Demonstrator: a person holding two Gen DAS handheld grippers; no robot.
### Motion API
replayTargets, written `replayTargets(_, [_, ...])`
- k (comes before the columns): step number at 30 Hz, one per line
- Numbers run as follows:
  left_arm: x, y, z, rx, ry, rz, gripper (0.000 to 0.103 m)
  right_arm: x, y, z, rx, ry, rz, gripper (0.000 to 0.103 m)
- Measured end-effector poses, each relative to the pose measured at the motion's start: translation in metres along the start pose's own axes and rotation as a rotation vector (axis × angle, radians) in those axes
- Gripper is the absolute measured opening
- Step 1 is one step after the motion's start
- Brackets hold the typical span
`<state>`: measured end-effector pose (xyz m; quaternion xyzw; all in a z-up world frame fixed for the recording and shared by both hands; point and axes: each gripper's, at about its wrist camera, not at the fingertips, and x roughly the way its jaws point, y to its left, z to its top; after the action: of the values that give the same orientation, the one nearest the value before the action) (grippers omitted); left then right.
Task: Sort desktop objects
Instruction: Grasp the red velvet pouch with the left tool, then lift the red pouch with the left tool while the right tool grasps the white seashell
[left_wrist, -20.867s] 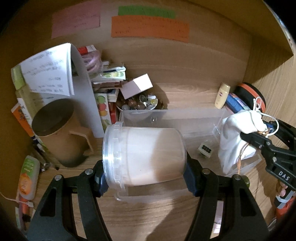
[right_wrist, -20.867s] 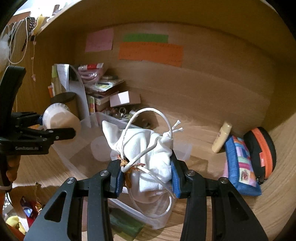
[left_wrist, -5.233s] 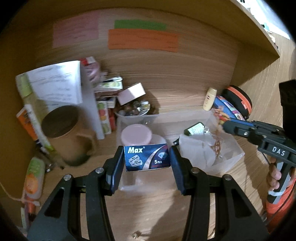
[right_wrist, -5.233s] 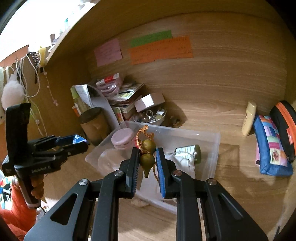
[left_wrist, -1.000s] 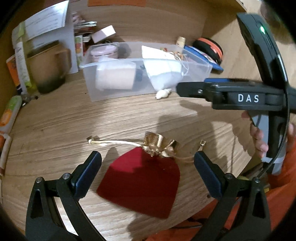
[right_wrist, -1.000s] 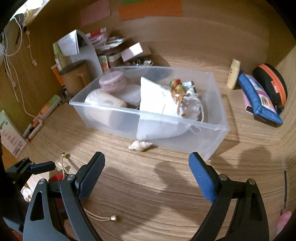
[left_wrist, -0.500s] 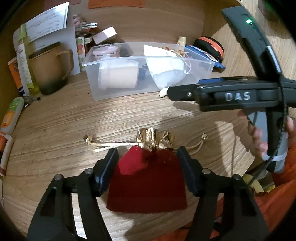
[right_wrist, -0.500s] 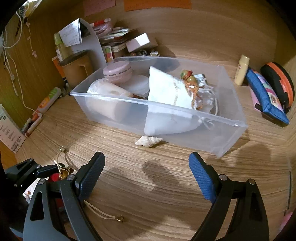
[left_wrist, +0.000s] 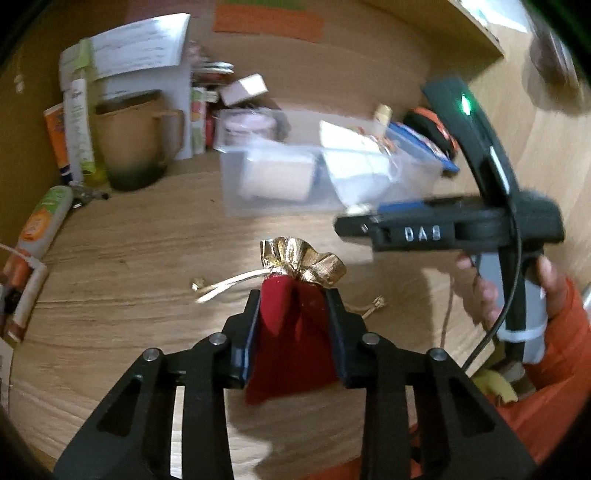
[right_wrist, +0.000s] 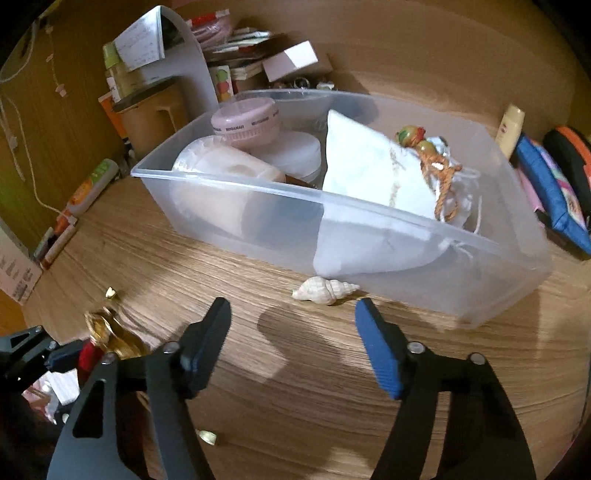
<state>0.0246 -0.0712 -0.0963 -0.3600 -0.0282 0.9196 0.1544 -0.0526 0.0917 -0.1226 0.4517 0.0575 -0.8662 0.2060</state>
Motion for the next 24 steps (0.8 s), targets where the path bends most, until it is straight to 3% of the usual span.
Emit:
replayTargets(6, [-0.014, 0.019, 0.007, -0.040, -0.056, -0.002, 0.032, 0.008, -0.005, 0.000, 0.045, 0.013, -0.011, 0.051])
replayTargets(12, [-0.016, 0.030, 0.010, -0.054, -0.063, -0.016, 0.032, 0.011, -0.002, -0.002, 0.069, 0.007, -0.049, 0.049])
replayTargets(18, [-0.015, 0.033, 0.008, -0.060, -0.061, -0.028, 0.032, 0.015, 0.004, -0.004, 0.053, -0.012, -0.089, 0.031])
replayTargets(23, [-0.017, 0.037, 0.008, -0.070, -0.069, -0.027, 0.032, 0.017, 0.003, -0.005, 0.062, -0.025, -0.078, 0.030])
replayTargets(24, [-0.018, 0.038, 0.009, -0.072, -0.072, -0.027, 0.032, 0.016, 0.003, -0.006, 0.060, -0.030, -0.066, 0.024])
